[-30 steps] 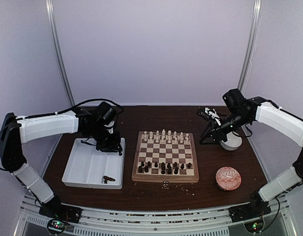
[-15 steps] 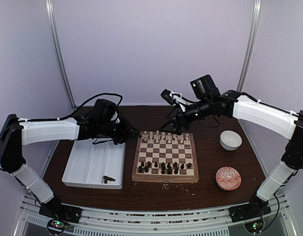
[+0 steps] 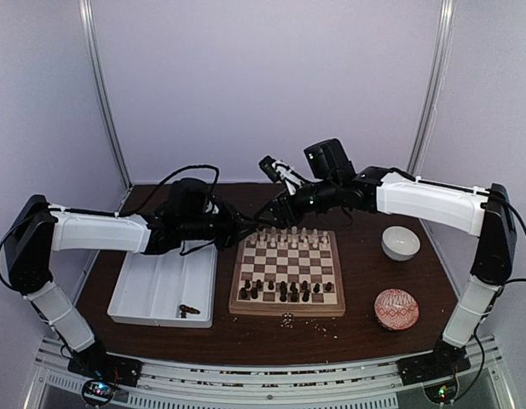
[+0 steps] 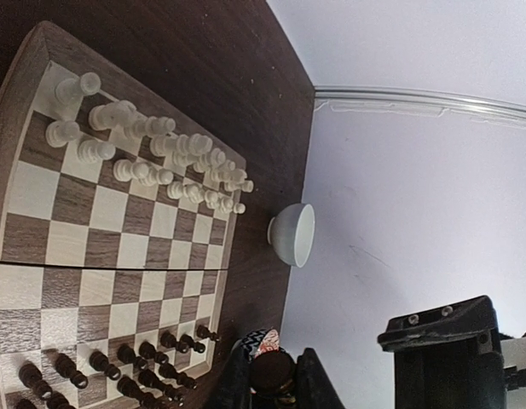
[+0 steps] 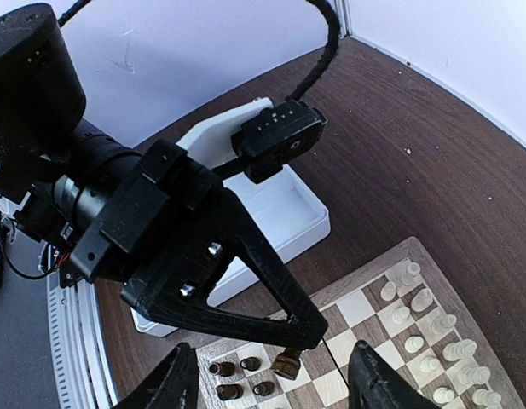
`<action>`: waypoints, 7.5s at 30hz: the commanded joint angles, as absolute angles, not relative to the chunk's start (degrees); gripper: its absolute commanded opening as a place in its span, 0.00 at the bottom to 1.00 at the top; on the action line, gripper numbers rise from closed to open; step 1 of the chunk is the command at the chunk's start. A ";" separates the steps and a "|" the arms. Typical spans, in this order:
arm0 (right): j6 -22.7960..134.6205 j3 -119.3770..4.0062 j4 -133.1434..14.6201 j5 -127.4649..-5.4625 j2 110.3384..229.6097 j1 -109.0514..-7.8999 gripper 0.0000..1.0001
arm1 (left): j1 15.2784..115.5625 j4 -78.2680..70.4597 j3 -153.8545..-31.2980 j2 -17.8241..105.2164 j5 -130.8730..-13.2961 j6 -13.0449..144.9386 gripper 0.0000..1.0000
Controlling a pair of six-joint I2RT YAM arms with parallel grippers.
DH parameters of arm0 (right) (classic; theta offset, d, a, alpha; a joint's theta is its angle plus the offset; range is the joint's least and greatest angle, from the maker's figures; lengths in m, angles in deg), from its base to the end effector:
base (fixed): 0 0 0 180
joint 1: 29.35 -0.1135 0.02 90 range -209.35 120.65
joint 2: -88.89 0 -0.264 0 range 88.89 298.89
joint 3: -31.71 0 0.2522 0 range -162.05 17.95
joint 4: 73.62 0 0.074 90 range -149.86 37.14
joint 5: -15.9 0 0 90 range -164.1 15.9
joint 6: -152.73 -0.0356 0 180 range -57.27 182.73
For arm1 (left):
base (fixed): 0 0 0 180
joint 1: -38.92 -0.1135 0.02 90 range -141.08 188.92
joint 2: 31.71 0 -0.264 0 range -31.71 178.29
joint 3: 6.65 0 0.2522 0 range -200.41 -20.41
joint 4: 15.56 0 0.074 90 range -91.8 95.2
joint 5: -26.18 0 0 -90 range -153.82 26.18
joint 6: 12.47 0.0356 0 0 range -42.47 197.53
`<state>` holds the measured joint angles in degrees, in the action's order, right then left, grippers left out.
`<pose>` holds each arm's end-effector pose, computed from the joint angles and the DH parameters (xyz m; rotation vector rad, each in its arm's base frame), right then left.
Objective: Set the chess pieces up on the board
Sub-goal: Pass from the left arm to the right, then place the rook at a8, then move the chess pile into the storage box, then pick up the knight from the storage box.
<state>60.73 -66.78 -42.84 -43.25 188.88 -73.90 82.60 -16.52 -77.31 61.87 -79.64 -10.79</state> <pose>0.2767 0.2981 0.3111 -1.1112 1.9308 1.0378 0.2603 -0.2620 0.2383 -0.7025 2.3031 -1.6138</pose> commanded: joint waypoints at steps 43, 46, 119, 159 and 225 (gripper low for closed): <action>55.91 -61.73 -49.09 -45.41 191.11 -74.88 0.19 | 83.48 -28.95 -74.55 64.19 -79.73 -15.81 0.02; 55.70 -62.20 -48.44 -45.09 191.63 -74.88 0.29 | 83.48 -28.96 -74.46 64.10 -79.56 -15.90 0.02; 100.56 -78.91 28.74 -61.80 209.59 -74.65 0.12 | 72.60 28.68 -89.31 52.97 -61.32 48.57 0.33; 102.51 -71.05 25.94 -57.31 188.14 -69.92 0.46 | 77.36 45.67 -81.58 43.30 -69.50 53.20 0.28; 96.57 -48.09 -6.76 -34.64 169.44 -54.57 0.45 | 78.48 44.99 -85.90 65.40 -62.41 71.66 0.31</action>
<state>95.83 -49.01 -7.32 -35.54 170.32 -54.95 80.70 48.94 -88.57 63.66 -60.32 63.29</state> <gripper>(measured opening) 0.447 0.307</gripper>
